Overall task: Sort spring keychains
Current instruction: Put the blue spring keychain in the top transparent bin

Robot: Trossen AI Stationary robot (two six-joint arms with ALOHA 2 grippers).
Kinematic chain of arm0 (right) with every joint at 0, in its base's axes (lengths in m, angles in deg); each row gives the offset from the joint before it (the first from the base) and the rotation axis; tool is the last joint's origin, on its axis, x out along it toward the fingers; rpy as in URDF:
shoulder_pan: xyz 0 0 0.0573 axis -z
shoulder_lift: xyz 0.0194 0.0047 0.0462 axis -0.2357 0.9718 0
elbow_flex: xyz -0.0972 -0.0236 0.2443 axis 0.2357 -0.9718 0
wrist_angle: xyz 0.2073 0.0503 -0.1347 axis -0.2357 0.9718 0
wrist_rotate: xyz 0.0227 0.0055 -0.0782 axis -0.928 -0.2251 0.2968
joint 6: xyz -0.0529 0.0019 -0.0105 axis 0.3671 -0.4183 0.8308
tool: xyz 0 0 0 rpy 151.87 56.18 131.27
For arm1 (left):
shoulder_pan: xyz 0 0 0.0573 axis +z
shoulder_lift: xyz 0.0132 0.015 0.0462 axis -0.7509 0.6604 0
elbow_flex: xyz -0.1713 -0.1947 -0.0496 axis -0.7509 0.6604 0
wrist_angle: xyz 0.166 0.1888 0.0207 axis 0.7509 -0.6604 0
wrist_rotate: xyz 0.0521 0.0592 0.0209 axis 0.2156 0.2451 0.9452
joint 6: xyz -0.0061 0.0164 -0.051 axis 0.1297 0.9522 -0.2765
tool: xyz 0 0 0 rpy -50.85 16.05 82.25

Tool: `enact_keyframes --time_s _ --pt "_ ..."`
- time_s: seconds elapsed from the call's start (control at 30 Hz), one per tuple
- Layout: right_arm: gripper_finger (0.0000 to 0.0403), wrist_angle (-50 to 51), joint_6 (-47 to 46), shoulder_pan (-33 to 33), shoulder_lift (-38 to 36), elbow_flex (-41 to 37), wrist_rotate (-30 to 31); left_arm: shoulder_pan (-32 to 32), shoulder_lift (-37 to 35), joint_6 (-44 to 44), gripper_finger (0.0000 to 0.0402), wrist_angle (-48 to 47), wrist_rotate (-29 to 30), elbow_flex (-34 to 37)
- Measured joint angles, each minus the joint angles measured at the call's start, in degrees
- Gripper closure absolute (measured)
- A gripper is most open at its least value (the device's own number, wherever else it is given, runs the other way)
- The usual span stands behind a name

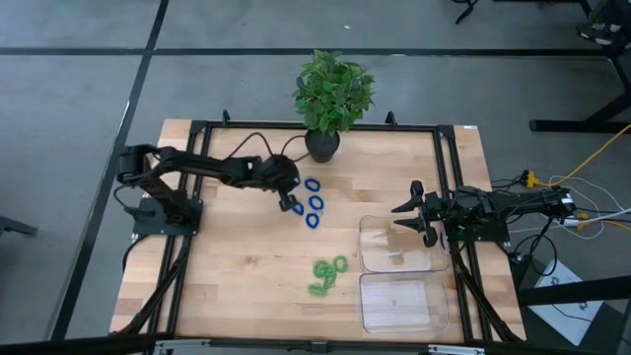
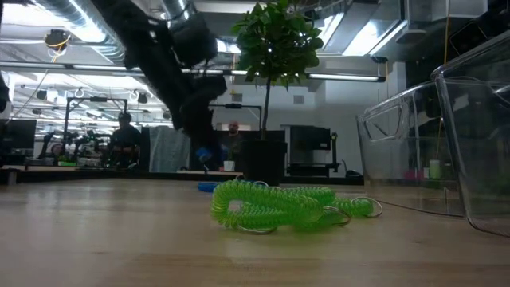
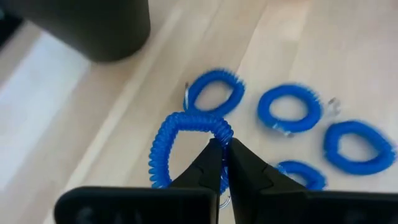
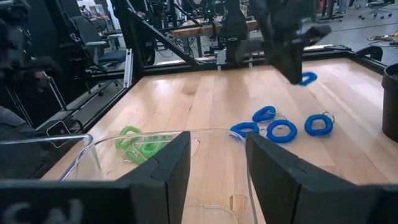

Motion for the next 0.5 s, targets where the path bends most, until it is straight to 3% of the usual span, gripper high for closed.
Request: enact_keyframes --time_s 0.5 --pt "0.0249 -0.01 0.00 0.00 -0.02 -0.01 0.00 -2.49 -13.70 -0.01 0.0392 4.07 0.86 -0.17"
